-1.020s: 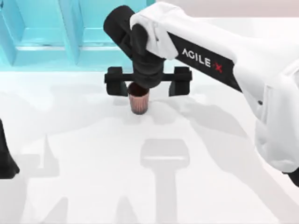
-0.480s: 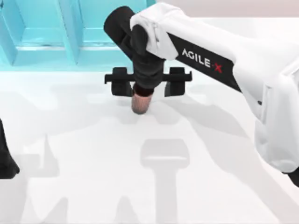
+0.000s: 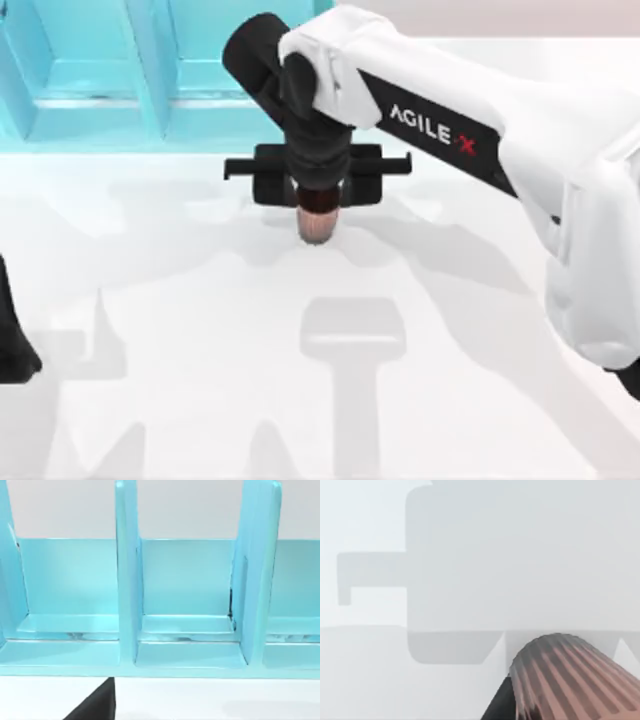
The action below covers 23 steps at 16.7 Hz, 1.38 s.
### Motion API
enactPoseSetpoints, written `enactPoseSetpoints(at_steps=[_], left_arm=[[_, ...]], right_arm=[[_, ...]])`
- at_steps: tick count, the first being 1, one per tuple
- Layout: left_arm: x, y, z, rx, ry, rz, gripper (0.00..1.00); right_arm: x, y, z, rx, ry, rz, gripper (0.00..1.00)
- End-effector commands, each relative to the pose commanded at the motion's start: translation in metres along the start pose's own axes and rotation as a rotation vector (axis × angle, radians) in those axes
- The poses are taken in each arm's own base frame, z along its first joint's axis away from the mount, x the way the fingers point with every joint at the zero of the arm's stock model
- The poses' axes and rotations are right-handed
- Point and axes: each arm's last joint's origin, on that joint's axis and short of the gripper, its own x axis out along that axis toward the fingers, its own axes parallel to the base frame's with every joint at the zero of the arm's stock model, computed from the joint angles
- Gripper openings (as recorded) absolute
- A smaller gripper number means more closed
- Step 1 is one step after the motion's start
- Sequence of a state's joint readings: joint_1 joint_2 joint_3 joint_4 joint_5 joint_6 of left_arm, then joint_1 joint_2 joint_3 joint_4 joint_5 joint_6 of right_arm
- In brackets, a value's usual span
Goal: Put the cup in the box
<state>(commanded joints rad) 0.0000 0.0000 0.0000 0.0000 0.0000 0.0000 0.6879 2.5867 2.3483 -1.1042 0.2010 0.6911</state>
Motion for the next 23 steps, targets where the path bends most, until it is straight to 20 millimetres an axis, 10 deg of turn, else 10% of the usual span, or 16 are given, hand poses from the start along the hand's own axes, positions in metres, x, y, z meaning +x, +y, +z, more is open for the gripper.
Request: enactPoseSetpoints(at_steps=[12,17,23], left_arm=[[0.0,0.0,0.0,0.0,0.0,0.0,1.0],[0.0,0.0,0.0,0.0,0.0,0.0,1.0],[0.0,0.0,0.0,0.0,0.0,0.0,1.0]], right_arm=[[0.0,-0.016,0.005,-0.006,0.036,-0.017,0.0],[-0.02,-0.134,0.04,0.004,0.149,-0.049,0.0],[-0.097,-0.342,0.048,-0.054,0.113,-0.035,0.0]])
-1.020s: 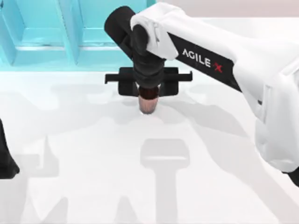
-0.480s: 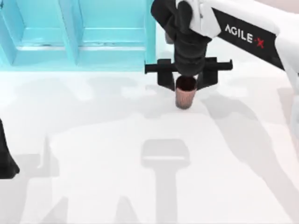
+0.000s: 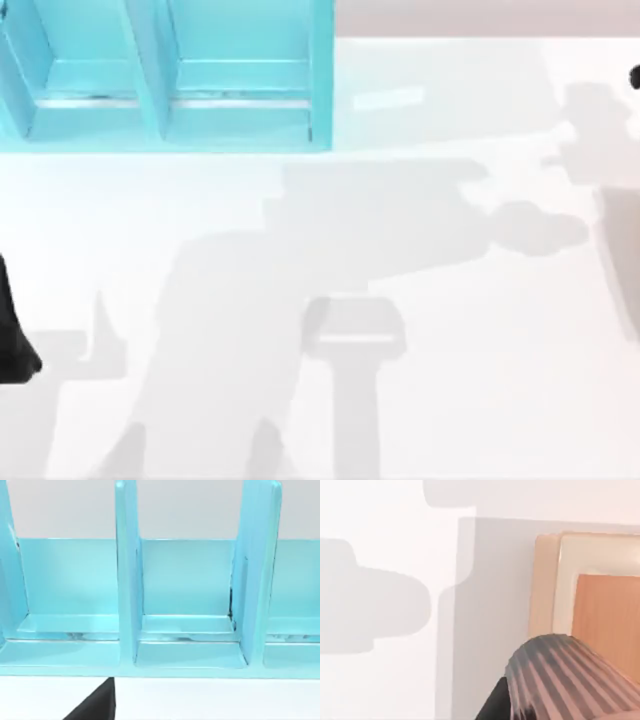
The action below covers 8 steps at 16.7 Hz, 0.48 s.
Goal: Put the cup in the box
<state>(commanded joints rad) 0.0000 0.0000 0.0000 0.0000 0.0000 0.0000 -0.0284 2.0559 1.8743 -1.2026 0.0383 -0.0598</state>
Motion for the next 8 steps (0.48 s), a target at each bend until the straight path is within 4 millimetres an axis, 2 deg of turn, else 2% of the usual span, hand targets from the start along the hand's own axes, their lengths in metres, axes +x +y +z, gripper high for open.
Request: enactPoseSetpoints(at_steps=[2,4,6,8], left_arm=[[0.0,0.0,0.0,0.0,0.0,0.0,1.0],[0.0,0.0,0.0,0.0,0.0,0.0,1.0],[0.0,0.0,0.0,0.0,0.0,0.0,1.0],[0.0,0.0,0.0,0.0,0.0,0.0,1.0]], right_arm=[[-0.026,-0.06,-0.034,0.003,-0.019,-0.016,0.0],[-0.042,-0.097,-0.072,0.012,-0.018,-0.019,0.0],[-0.051,-0.117,-0.1,0.023,-0.007,-0.013,0.0],[-0.053,-0.126,-0.116,0.035,0.01,-0.01,0.0]])
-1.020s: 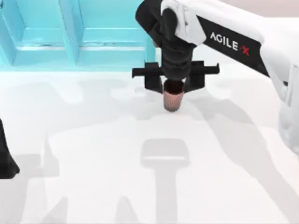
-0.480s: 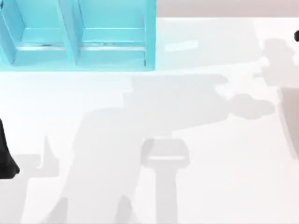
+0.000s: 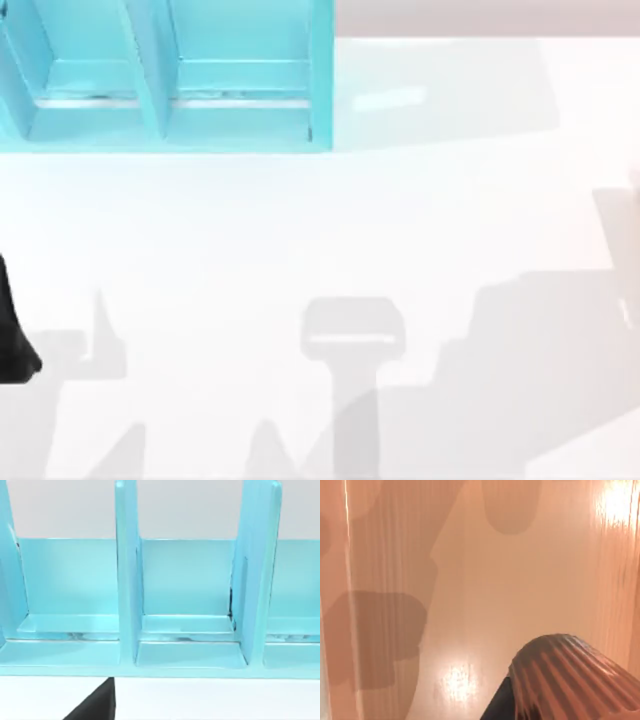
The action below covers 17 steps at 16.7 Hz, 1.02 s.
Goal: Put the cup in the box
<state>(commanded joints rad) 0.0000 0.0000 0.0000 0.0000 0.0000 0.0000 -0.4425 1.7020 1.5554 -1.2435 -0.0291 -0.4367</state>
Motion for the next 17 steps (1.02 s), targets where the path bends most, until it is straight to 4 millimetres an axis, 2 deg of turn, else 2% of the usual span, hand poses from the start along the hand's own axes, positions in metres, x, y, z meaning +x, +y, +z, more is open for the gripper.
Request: enactPoseSetpoints(at_steps=[6,9,14,17], left_arm=[[0.0,0.0,0.0,0.0,0.0,0.0,1.0],[0.0,0.0,0.0,0.0,0.0,0.0,1.0],[0.0,0.0,0.0,0.0,0.0,0.0,1.0],[0.0,0.0,0.0,0.0,0.0,0.0,1.0]], right_arm=[[0.002,-0.001,-0.001,0.002,0.005,0.0,0.0],[0.018,-0.001,-0.002,0.003,0.002,-0.001,0.0],[0.06,-0.001,-0.008,0.003,0.004,0.0,0.0],[0.065,0.0,-0.009,0.004,0.005,0.0,0.0]])
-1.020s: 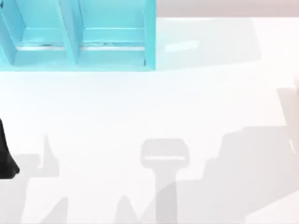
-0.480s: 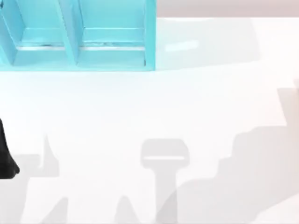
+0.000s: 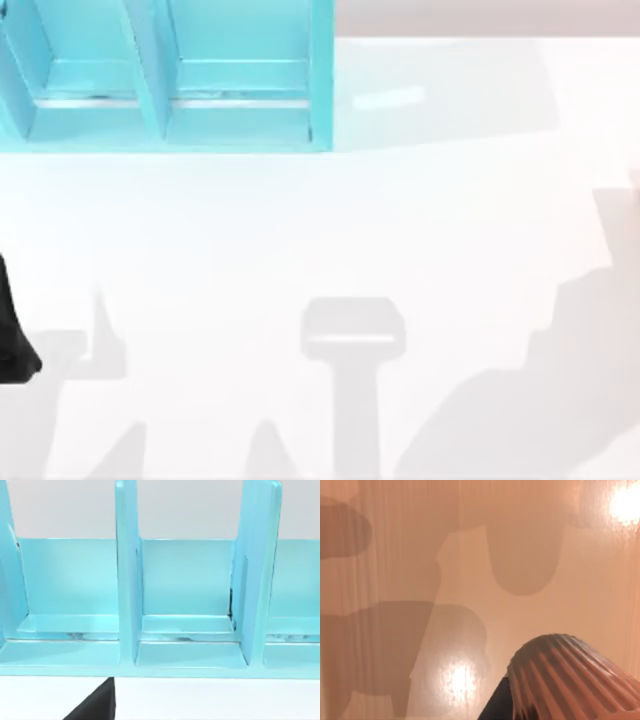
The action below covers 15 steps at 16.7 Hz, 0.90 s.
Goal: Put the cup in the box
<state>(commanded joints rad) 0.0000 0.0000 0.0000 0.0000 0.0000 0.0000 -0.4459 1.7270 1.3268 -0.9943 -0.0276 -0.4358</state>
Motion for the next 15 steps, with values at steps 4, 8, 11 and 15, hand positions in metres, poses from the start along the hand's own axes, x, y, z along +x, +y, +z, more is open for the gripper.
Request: enactPoseSetpoints(at_steps=[4,8,11,15], left_arm=[[0.0,0.0,0.0,0.0,0.0,0.0,1.0],[0.0,0.0,0.0,0.0,0.0,0.0,1.0],[0.0,0.0,0.0,0.0,0.0,0.0,1.0],[0.0,0.0,0.0,0.0,0.0,0.0,1.0]], right_arm=[[0.0,0.0,0.0,0.0,0.0,0.0,0.15],[0.0,0.0,0.0,0.0,0.0,0.0,0.45],[0.0,0.0,0.0,0.0,0.0,0.0,0.68],[0.0,0.0,0.0,0.0,0.0,0.0,0.98]])
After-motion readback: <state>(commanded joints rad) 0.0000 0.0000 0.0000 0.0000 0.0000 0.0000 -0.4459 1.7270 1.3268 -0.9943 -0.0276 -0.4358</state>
